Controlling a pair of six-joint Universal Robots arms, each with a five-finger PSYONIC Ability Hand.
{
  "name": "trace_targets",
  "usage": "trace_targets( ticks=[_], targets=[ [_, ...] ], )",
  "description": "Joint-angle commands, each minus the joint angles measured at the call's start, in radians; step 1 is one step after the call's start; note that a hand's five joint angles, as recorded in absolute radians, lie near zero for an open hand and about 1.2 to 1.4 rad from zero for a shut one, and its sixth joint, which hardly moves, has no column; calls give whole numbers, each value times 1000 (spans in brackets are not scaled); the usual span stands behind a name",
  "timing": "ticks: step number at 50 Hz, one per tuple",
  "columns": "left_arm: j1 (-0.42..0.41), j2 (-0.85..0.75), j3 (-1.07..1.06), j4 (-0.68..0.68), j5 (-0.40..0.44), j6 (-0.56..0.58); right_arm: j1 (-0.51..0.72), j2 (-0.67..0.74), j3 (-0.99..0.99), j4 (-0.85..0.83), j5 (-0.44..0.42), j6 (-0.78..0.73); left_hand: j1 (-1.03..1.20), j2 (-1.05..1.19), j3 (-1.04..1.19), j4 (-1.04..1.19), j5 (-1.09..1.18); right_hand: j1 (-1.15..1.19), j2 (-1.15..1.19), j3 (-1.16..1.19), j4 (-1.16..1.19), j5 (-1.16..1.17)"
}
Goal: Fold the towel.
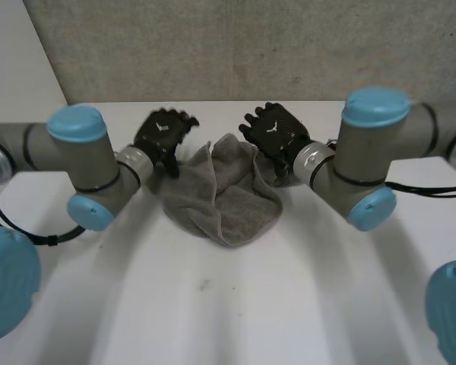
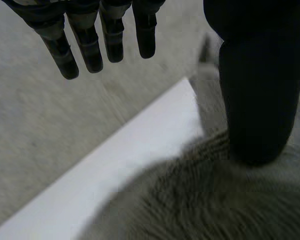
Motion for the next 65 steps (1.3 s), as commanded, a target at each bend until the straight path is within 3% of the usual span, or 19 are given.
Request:
trace_targets(
  ticks=[1,5,8,9,10,12,16,19,21,25,29,37,46,52,53,54,56,61,65],
  targets=[
    [-1,-67,1,-17,54,78,16,94,-47,-14,78,-122,167,165,167,168,165,-16,-58,-59,-70,-46],
    [-1,-64,-8,-31,56,92,16,102,-49,-14,90,-158,340,339,341,342,339,190,149,148,137,160],
    [-1,-48,-27,-39,54,97,14,96,-51,-14,96,-162,650,649,651,652,649,868,827,826,815,839],
    [-1,-33,-34,-39,50,100,14,96,-51,-14,96,-162,809,807,809,810,807,871,830,829,818,841],
    [-1,-7,-39,-39,42,101,8,86,-52,-14,99,-159,955,954,956,957,954,1173,1132,1131,1120,1144],
    [0,28,-47,-39,37,103,5,70,-54,-14,101,-154,1079,1078,1080,1081,1078,1193,1151,1151,1139,1163],
    [3,114,-74,-34,17,103,-15,-50,-52,-11,147,-97,1100,1099,1101,1102,1099,1193,1152,1151,1140,1163],
    [14,237,-111,-31,-47,87,-26,-105,-49,-9,165,-44,1100,1099,1101,1102,1099,1193,1152,1151,1140,1163],
    [17,304,-129,-30,-87,80,-49,-226,-47,-1,188,83,1100,1099,1101,1102,1099,1193,1152,1151,1140,1163],
    [25,517,-195,-31,-197,8,-73,-355,-38,61,190,169,1100,1099,1101,1102,1099,1193,1152,1151,1140,1163],
    [55,721,-304,-33,-263,-106,-102,-502,-49,286,190,178,1100,1099,1101,1102,1099,1193,1152,1151,1140,1163],
    [136,994,-572,-59,-265,-207,-200,-615,12,699,172,159,1100,1099,1101,1102,1099,1193,1152,1151,1140,1163],
    [150,1027,-864,-57,-259,-206,-221,-656,368,738,147,-42,1100,1099,1101,1102,1099,1193,1152,1151,1140,1163],
    [143,864,-939,-18,-234,-207,-211,-605,448,664,159,-87,1100,1099,1101,1102,1099,1193,1152,1151,1140,1163],
    [126,831,-939,2,-219,-207,-211,-574,453,637,168,-87,932,931,933,934,931,1193,1152,1151,1140,1163],
    [126,831,-939,2,-219,-207,-211,-546,459,611,179,-85,931,929,931,932,929,1193,1152,1151,1140,1163],
    [105,802,-949,36,-178,-203,-210,-532,468,591,190,-82,98,96,98,99,97,1193,1152,1151,1140,1163],
    [85,800,-997,58,-78,-199,-213,-524,515,504,210,-67,-85,-86,-84,-83,-86,1193,1152,1151,1140,1163],
    [85,823,-1058,101,7,-198,-225,-533,598,349,213,-36,-74,-75,-73,-72,-75,1193,1152,1151,1140,1163]
  ],
)
